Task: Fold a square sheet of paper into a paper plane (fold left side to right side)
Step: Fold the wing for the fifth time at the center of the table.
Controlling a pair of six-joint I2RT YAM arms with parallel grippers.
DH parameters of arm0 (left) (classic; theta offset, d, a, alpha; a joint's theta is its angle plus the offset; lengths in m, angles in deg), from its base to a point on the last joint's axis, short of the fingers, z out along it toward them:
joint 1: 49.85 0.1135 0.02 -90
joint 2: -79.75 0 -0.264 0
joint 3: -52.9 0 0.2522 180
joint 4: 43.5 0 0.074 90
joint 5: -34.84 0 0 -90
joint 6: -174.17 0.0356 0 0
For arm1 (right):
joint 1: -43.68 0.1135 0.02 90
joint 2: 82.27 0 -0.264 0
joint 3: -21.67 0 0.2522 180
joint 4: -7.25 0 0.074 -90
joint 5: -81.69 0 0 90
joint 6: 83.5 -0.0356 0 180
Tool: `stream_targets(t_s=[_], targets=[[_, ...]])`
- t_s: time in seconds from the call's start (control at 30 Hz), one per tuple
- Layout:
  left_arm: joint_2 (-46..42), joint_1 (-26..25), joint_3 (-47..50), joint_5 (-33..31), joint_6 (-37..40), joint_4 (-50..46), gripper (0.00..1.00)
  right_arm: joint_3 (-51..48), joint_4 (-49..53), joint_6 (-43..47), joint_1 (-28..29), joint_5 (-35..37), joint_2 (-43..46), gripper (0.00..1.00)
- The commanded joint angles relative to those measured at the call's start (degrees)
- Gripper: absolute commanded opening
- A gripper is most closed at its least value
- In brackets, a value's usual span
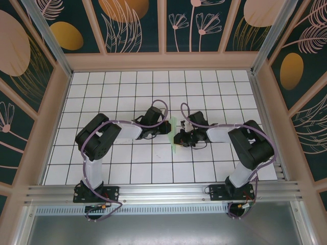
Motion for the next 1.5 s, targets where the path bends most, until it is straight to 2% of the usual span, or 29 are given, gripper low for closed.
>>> stream_targets(t_s=[0.0, 0.3, 0.5, 0.7, 0.9, 1.1, 1.2, 1.3, 1.47], targets=[[4.9, 1.0, 1.6, -5.7, 0.3, -4.5, 0.09, 1.1, 4.5, 2.2, 0.3, 3.3, -1.2, 0.16], [4.2, 1.0, 1.2, -4.3, 0.3, -4.0, 0.12, 0.9, 11.1, 3.4, 2.8, 8.1, -3.6, 0.16], [1.1, 1.0, -2.1, -6.1, 2.2, -8.6, 0.22, 0.6, 12.9, 2.8, 4.2, 10.2, -5.7, 0.16], [-5.7, 1.5, -4.4, -8.5, 4.9, -14.1, 0.34, 0.4, 13.5, 2.3, 4.7, 11.8, -6.3, 0.16], [-13.3, 1.6, -1.9, -9.4, 5.0, -15.3, 0.44, 0.6, 13.8, 2.1, 4.6, 12.3, -6.0, 0.16], [-21.9, 1.1, 7.9, 1.2, 1.1, -4.6, 0.39, 0.8, 13.9, 2.1, 4.5, 12.5, -5.9, 0.16], [-24.2, -0.9, 10.3, 3.7, 0.0, -1.9, 0.35, 0.7, 13.9, 2.0, 4.5, 12.6, -5.8, 0.16], [-23.3, -2.9, 10.9, 5.2, -1.6, 0.6, 0.34, 0.8, 13.8, 1.9, 4.6, 12.7, -5.8, 0.16], [-16.8, -3.8, 9.4, 4.7, -3.3, 3.3, 0.31, 0.8, 14.2, 2.0, 4.6, 12.8, -5.7, 0.16]])
